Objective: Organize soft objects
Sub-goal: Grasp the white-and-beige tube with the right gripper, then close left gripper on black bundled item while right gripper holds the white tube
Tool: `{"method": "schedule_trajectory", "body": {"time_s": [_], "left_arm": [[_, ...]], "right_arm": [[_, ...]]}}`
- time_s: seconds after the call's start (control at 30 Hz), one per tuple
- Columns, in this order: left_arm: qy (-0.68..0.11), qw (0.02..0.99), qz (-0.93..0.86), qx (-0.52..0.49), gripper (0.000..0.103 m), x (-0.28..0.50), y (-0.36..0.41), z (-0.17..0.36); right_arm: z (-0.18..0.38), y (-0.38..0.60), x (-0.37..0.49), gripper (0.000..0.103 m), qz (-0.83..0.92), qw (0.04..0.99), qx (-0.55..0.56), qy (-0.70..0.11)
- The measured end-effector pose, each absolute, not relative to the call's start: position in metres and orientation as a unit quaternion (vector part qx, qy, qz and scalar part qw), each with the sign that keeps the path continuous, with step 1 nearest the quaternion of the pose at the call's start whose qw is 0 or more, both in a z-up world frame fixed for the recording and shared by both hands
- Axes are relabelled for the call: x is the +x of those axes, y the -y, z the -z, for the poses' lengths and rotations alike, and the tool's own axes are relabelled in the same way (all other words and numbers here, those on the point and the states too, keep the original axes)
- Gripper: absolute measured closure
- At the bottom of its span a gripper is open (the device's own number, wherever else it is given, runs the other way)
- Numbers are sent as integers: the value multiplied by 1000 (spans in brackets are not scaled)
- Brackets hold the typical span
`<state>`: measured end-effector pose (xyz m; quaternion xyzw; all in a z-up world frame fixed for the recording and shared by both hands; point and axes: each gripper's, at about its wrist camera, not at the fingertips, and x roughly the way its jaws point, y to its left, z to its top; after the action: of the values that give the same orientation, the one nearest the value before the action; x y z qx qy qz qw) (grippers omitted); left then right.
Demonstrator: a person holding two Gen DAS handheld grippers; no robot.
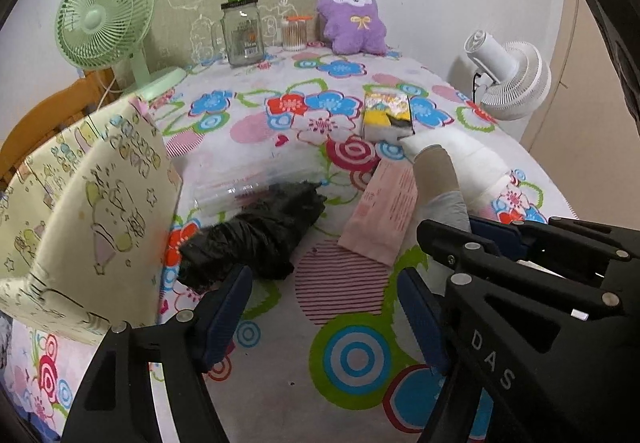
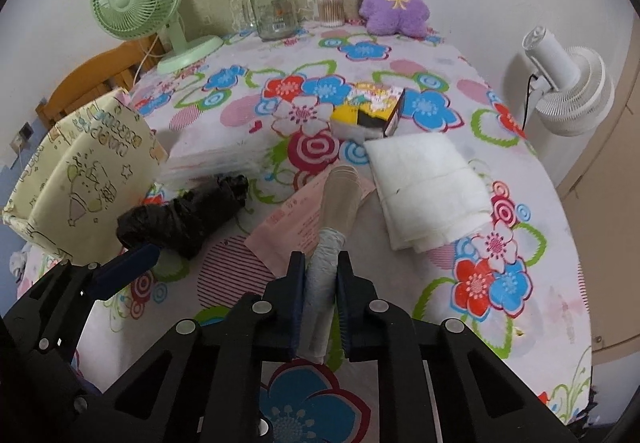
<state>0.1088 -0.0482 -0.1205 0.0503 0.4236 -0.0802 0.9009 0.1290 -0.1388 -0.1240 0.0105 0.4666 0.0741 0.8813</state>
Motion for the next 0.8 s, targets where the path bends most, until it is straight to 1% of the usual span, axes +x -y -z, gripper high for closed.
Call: {"method": "schedule_trajectory", "body": {"time_s": [0.5,0.8], "left_arm": [[-413,908,38,57,26,131,38,108],[-424,904,20,54,26,152,34,121]], "right_arm": [[106,130,145,86,-89,887,13,-453],[115,128,162,85,-88,879,12,-468]]}}
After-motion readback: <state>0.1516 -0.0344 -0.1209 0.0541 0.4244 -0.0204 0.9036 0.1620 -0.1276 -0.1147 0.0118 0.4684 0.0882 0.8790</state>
